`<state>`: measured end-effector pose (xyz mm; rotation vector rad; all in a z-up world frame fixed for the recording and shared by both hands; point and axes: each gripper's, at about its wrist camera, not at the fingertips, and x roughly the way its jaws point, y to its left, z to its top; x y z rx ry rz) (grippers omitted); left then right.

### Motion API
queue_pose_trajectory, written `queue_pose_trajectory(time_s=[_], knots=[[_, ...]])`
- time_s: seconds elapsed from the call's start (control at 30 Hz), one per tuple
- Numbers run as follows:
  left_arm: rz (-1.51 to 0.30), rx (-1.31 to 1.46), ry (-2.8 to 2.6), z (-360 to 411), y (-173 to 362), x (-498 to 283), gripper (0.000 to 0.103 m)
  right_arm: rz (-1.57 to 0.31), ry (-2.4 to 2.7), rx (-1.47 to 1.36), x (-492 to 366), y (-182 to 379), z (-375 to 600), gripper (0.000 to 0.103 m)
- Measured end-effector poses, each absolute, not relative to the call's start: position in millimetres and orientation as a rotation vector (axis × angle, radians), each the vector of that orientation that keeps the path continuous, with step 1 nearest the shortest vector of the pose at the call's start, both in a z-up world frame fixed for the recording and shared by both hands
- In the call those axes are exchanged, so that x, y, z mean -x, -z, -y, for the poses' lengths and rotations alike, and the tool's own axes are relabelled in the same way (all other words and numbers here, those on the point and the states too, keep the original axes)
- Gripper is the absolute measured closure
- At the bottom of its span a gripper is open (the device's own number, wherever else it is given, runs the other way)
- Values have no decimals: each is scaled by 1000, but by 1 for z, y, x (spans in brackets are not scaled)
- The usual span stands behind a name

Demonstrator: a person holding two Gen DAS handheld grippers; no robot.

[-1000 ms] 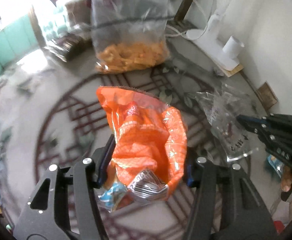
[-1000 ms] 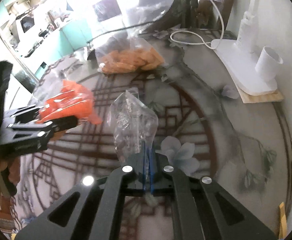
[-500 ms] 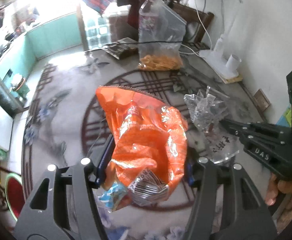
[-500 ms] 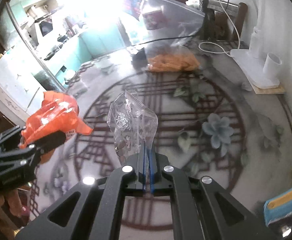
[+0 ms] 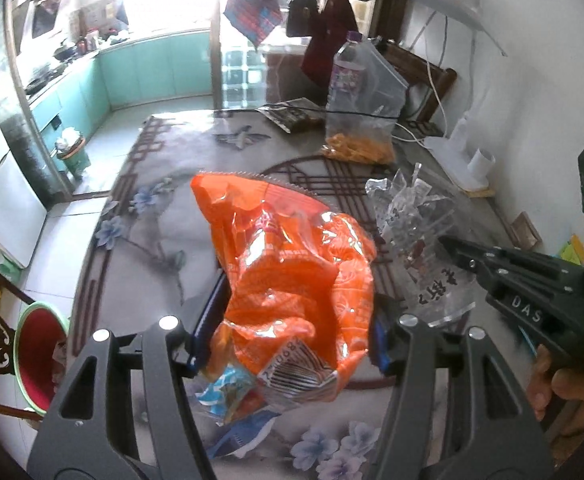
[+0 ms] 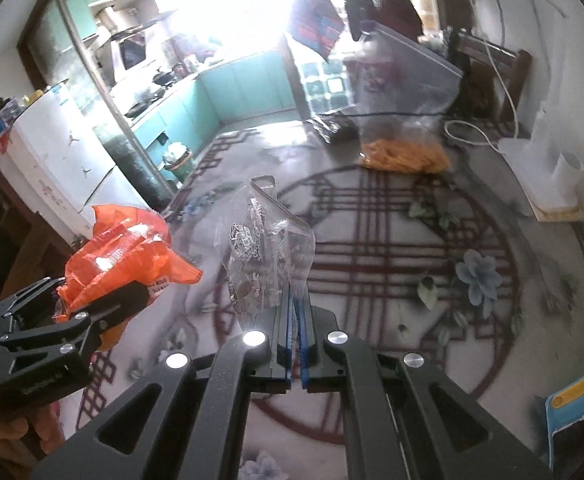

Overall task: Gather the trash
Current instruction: 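Carry orange bag and clear bag over the red bucket and release both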

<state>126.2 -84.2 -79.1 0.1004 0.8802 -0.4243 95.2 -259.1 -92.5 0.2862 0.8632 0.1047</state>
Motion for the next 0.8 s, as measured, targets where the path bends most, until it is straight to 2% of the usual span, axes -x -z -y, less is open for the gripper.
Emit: queue_pose_trajectory(time_s=[0.8], knots=[[-900, 9, 301, -11, 91, -116, 44, -874, -257, -185, -106, 83, 154, 100]])
